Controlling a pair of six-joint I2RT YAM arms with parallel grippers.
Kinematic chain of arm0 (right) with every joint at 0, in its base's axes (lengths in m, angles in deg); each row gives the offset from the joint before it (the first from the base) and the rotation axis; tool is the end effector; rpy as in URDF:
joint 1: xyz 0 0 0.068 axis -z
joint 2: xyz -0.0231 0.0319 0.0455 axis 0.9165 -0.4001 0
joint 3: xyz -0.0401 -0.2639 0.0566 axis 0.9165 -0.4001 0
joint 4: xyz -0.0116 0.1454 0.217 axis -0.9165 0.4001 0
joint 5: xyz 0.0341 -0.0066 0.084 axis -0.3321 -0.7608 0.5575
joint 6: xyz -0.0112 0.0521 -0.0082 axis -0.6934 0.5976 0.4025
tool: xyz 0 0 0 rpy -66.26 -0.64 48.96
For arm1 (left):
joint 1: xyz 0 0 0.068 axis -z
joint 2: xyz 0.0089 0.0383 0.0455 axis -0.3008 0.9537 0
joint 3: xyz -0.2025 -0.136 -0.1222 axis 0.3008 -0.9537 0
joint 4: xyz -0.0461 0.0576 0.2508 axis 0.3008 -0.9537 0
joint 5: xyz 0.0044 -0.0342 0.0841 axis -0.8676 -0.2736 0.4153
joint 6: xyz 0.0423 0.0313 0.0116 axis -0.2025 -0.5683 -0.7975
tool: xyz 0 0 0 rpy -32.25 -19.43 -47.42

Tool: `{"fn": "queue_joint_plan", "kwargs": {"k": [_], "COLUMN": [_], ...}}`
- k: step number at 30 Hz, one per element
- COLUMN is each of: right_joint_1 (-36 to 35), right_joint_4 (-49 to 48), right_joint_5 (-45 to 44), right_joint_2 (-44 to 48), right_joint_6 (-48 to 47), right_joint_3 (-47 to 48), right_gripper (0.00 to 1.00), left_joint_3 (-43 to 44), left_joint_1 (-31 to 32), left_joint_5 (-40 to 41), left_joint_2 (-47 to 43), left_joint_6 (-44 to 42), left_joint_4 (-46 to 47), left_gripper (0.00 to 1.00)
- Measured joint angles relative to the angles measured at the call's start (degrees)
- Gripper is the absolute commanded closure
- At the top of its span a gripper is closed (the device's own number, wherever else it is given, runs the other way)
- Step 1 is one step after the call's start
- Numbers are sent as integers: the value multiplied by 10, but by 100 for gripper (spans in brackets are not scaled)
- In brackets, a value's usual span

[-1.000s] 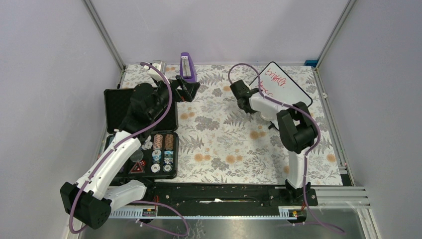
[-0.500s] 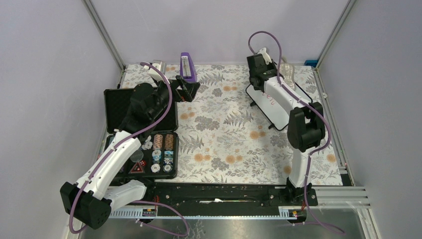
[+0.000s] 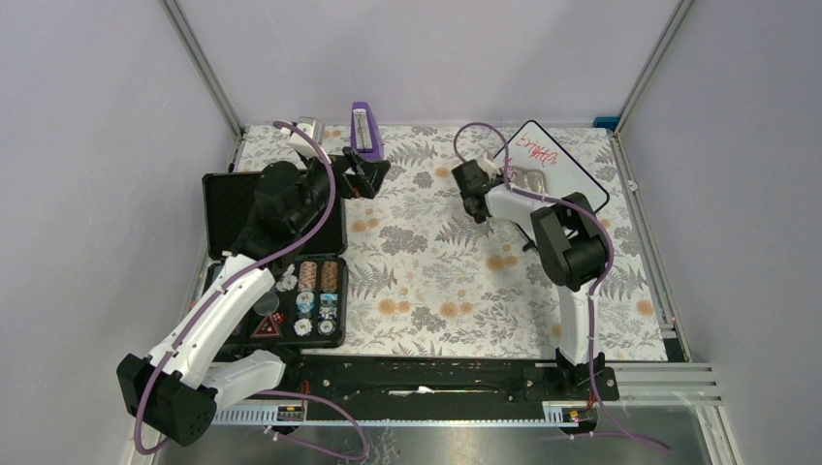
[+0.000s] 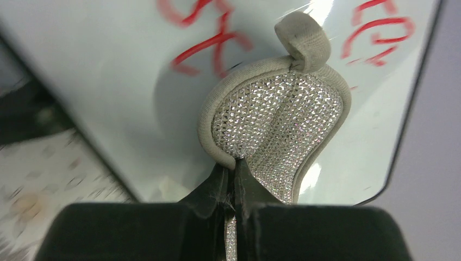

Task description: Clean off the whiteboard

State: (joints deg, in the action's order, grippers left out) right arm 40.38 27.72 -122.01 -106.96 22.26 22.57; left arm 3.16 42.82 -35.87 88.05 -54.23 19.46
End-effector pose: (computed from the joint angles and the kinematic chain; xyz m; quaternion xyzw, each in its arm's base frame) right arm 0.3991 0.1603 0.1613 -0.1566 0.8224 -0.4615 0.2936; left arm 0.2210 -0.1095 0.3922 0.0597 0.7044 -0.3275 0.6269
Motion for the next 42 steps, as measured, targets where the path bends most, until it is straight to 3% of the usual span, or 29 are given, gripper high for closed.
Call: {"fn": "queue_joint_plan", "kwargs": {"k": [13, 19, 26, 34, 42], "right_joint_1": [-57, -35, 42, 44, -21], "right_joint_4": [88, 84, 17, 2, 23], "right_joint_5": [143, 118, 34, 3, -4], "right_joint_2": [17, 50, 17, -61, -62], "right_joint_6": [108, 70, -19, -50, 21], "right_joint_3": [-10, 90, 203, 169, 74], "right_gripper": [100, 100, 99, 100, 100], "left_joint_3": [0, 0, 0, 0, 0], "left_joint_1": [3, 3, 3, 3, 3], "left_joint_5": [0, 0, 0, 0, 0], "left_joint_2": [0, 0, 0, 0, 0], "left_joint_6": [0, 0, 0, 0, 0], "left_joint_4": [0, 0, 0, 0, 0], "left_gripper": [1, 1, 1, 1, 1]}}
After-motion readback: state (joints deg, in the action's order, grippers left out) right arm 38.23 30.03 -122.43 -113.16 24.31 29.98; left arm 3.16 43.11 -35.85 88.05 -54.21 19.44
